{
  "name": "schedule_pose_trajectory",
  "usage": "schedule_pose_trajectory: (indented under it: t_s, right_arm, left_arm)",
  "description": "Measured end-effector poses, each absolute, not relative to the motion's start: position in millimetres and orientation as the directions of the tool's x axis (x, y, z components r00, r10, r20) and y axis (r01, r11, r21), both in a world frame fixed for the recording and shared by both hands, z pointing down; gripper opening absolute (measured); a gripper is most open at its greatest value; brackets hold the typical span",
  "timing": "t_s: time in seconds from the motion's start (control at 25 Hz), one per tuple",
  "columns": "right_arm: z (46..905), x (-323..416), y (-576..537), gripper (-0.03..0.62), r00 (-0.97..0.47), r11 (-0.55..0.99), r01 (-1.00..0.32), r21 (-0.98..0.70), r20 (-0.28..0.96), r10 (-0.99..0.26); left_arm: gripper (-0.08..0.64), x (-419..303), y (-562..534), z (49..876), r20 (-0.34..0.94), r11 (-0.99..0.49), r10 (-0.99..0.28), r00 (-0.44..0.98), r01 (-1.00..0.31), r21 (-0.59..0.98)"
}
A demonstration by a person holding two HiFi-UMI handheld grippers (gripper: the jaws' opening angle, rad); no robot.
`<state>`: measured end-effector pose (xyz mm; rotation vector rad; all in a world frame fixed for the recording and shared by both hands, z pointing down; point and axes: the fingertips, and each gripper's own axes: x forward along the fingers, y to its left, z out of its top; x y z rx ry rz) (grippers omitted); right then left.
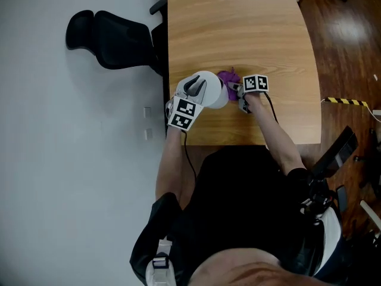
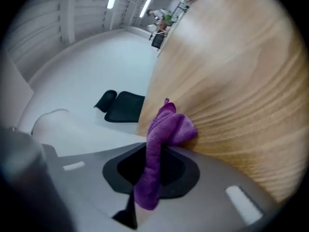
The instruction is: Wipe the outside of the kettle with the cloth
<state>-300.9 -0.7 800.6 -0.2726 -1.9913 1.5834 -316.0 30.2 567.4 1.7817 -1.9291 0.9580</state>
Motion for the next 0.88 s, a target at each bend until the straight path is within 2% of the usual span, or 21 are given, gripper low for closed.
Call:
schedule_pose_trajectory:
  t_s: [0.04,0.12,0.2,0.24,0.36,0.4,0.44,0.52,0.6,0.64,0.68,0.76,0.88]
  right_arm:
    - [796,-304,0,0.057,-0.804,0.322,-0.177,-0.93,0.325,0.497]
    - [784,-303,-2,0.057,-0.807,0.365,-0.155,-0.918,0.331,0.488]
    - [752,-290,-14,0.058,-0.86,0.346,-0.108,-0.932,0.263,0.438]
    - [723,-282,-23,0.058,-0.897,0.326,-0.052,-0.944,0.188,0.4]
    - [572,-282,-26,0.057,-0.924,0.371,0.275,-0.887,-0.137,0.357]
    - [522,-289,-16,0.057,-0.902,0.407,0.357,-0.841,-0.198,0.383]
    - [486,-298,1,0.057,-0.885,0.439,0.389,-0.81,-0.195,0.424]
    - [454,-323,64,0.057,-0.833,0.511,0.397,-0.762,-0.065,0.55]
    - [466,-352,147,0.057,-0.729,0.642,0.39,-0.66,0.205,0.653]
    - [481,-364,181,0.058,-0.664,0.706,0.4,-0.585,0.346,0.663]
    - [495,-373,204,0.058,-0.608,0.754,0.419,-0.506,0.46,0.647]
    - [519,-383,208,0.058,-0.557,0.827,0.412,-0.383,0.612,0.561]
    - [543,-382,194,0.058,-0.549,0.878,0.333,-0.344,0.686,0.477]
  left_arm:
    - [0.049,-325,32,554,0.627,0.013,-0.763,-0.159,-0.973,-0.232]
    - [0.052,-362,55,522,0.527,0.139,-0.822,-0.216,-0.974,-0.181]
    - [0.054,-402,105,504,0.433,0.262,-0.864,-0.256,-0.964,-0.047]
    - [0.054,-412,134,510,0.404,0.266,-0.886,-0.228,-0.963,0.04]
    - [0.057,-405,200,567,0.394,0.1,-0.919,-0.018,-0.977,0.189]
    - [0.06,-400,206,591,0.417,0.039,-0.908,0.044,-0.982,0.187]
    - [0.061,-397,205,612,0.435,-0.02,-0.895,0.095,-0.984,0.174]
    - [0.045,-390,196,642,0.431,-0.149,-0.877,0.211,-0.973,0.174]
    - [0.098,-377,202,660,0.428,-0.285,-0.84,0.334,-0.942,0.177]
    - [0.13,-369,205,665,0.433,-0.327,-0.824,0.364,-0.931,0.161]
    - [0.207,-366,204,667,0.435,-0.342,-0.823,0.365,-0.93,0.133]
    - [0.184,-371,187,662,0.403,-0.332,-0.852,0.334,-0.94,0.077]
    - [0.189,-390,176,654,0.31,-0.343,-0.885,0.347,-0.937,0.069]
